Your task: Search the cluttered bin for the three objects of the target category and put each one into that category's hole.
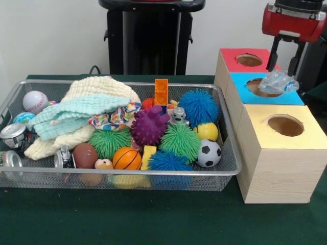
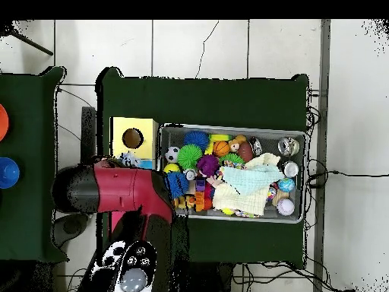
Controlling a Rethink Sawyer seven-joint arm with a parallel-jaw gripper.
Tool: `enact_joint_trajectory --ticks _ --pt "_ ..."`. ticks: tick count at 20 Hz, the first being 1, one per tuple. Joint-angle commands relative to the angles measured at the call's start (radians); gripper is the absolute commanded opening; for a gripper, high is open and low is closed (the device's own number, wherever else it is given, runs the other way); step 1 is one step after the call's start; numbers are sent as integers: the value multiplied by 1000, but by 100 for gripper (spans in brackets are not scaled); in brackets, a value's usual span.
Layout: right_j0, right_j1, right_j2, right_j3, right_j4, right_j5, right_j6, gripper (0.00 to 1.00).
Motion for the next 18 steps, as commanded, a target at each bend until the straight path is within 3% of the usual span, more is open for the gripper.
enact_joint_trajectory --ticks 1,18 --pt "4 70 -5 154 58 -103 314 0" --pt "83 147 -71 157 148 -145 316 0"
